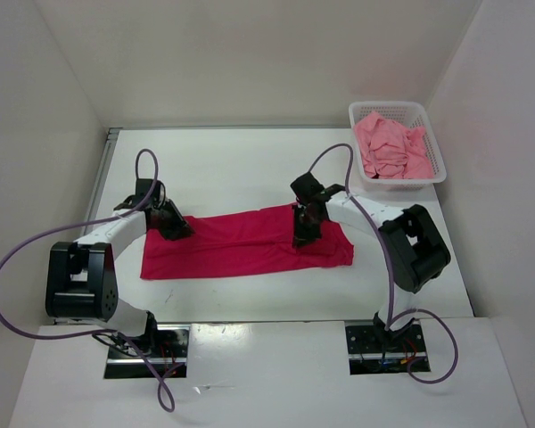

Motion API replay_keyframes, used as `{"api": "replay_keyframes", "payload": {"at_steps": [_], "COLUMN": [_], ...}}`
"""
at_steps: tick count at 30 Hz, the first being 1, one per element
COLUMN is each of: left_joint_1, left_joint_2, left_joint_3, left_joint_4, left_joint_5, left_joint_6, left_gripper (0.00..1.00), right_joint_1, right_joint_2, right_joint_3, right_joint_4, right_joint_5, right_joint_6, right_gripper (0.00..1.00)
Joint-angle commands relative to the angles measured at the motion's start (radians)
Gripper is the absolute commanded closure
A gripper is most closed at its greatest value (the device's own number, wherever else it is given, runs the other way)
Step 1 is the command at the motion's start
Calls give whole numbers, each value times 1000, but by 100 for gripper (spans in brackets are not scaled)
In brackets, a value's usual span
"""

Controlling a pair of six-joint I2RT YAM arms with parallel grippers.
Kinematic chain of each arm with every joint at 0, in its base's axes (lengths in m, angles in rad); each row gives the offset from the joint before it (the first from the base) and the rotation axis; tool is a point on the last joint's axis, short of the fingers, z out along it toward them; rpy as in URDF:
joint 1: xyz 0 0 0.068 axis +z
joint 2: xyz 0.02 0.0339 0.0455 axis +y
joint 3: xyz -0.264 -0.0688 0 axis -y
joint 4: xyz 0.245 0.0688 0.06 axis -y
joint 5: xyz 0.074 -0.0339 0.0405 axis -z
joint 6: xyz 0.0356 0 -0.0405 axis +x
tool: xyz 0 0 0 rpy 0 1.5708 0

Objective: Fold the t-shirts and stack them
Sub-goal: Fold the other side of the tshirt into a rectangle

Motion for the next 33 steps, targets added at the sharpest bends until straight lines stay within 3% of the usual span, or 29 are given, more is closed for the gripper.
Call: {"api": "replay_keyframes", "payload": {"at_steps": [1,16,23,26,30,33], "left_joint_1": [-2,-2,-2,-2,-2,-2], "left_joint_2": [12,12,12,12,12,12], "left_joint_3": [-5,-23,-11,36,78,78], "left_joint_4": [33,51,42,30,19,19], "left_joint_5": [-6,13,13,3,3,13], "left_joint_6": [4,-5,6,15,15,15], "left_gripper": [74,74,74,74,74,74], "right_joint_1": [25,66,134,146,125,93], "right_joint_2": [14,28,28,-1,-26,-26], "right_joint_3": [-4,-5,-5,33,88,108], "right_joint_4": [36,18,38,12,-62,-82], "right_joint_5": [-5,-73,-228,-237,-86,-1], "right_joint_6": [18,27,85,85,49,24], "right_gripper": [80,83,85,74,69,80]}}
